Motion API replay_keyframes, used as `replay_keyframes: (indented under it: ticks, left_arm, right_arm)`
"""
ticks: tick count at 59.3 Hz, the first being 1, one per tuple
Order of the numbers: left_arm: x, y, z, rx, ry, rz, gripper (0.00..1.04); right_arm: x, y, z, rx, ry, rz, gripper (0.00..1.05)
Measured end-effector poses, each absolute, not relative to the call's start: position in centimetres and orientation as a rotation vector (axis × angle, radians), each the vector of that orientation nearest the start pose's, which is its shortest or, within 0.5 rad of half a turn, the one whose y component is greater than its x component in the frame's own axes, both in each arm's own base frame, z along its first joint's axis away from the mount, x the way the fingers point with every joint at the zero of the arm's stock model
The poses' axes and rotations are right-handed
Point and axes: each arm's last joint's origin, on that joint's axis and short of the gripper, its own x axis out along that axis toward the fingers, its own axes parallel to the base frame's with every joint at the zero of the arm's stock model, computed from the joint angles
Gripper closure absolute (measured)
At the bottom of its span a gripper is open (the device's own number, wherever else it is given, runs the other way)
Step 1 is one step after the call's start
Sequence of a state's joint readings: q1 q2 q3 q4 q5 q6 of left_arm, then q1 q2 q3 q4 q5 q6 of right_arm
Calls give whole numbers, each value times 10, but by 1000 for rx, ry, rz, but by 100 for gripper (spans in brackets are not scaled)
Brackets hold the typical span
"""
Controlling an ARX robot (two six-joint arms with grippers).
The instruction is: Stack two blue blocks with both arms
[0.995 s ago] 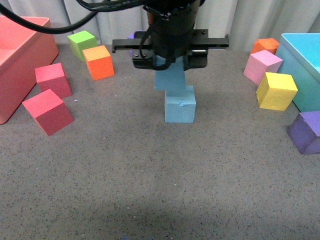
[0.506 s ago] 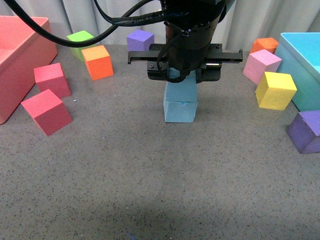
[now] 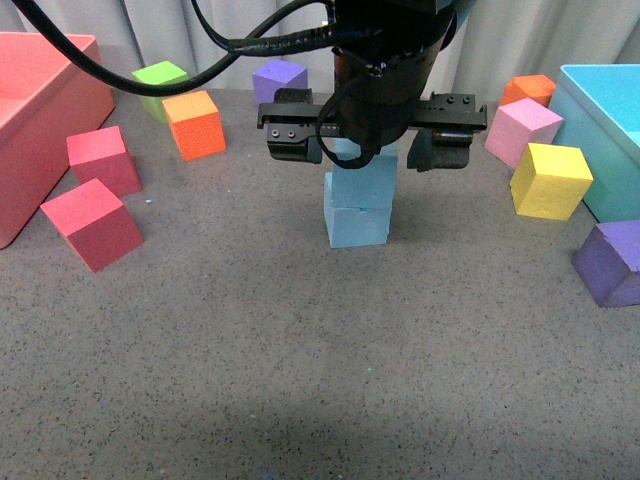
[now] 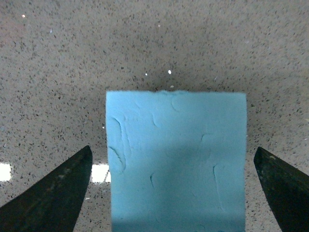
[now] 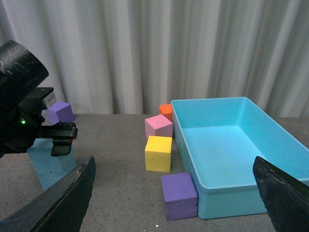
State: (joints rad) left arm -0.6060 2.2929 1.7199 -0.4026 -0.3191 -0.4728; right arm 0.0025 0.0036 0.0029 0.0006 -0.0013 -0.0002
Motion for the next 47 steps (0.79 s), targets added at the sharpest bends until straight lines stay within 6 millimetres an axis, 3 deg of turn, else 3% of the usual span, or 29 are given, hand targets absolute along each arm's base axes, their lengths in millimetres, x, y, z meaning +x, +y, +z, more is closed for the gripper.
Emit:
replay_keyframes:
  ticks: [18,26,32,38,47]
  left_arm:
    - [396,-250,184,-89,838,-93,7]
    - [393,-243,190,-113,813,-78,7]
    - [388,-225,181,-37,503,-3,22]
    - [362,-182,170,-3,241,-18,39]
    - [316,-124,187,-53,-19,-10,65]
  right_arm:
    - [98,0,164,0,0,4,10]
    - [98,0,164,0,0,4,10]
    - [98,0,164,0,0,4,10]
    - [98,0,164,0,0,1,10]
    - [98,0,164,0,0,1,10]
